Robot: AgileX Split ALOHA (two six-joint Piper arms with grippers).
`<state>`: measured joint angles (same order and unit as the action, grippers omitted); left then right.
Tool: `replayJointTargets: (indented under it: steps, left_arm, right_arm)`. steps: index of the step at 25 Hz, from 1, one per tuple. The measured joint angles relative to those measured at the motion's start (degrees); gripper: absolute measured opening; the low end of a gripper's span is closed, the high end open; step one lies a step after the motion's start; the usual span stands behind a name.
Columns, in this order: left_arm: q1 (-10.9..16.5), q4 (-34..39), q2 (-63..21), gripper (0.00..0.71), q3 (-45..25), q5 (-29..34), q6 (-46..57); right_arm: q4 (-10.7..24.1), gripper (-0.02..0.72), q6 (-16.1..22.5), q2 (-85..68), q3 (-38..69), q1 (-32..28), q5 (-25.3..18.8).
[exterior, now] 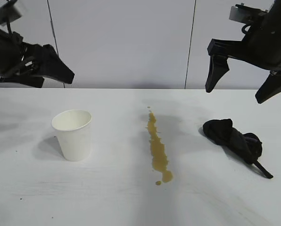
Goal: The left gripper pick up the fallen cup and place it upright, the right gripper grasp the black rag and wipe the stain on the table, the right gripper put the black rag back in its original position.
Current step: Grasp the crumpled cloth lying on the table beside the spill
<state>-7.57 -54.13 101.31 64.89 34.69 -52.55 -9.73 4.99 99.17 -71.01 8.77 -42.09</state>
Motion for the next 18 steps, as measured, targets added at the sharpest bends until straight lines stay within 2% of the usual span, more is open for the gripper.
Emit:
replayJointTargets:
  steps: [1, 4, 7, 13, 18]
  left_arm:
    - [-0.8, 5.21, 0.0, 0.693, 1.8, 1.2, 8.6]
    - [-2.93, 21.46, 0.53, 0.694, 6.38, 5.86, 25.87]
    - [-4.46, 27.97, 0.59, 0.694, 9.85, 9.53, 31.57]
    - [-4.77, 23.47, 0.59, 0.694, 12.68, 11.75, 32.89]
    - [-4.77, 20.36, 0.61, 0.694, 12.74, 11.75, 32.96]
  right_arm:
    - [-0.57, 0.694, 0.69, 0.0, 0.0, 0.0, 0.34]
    - [-1.23, 0.694, 1.18, 0.0, -0.3, 0.0, -0.19]
    - [0.76, 0.694, 1.28, 0.0, -0.36, 0.0, -1.87]
    - [8.96, 0.694, 2.98, 2.83, -0.43, 0.0, -2.68]
    - [10.55, 0.641, 3.03, 8.43, -0.47, 0.0, 0.26]
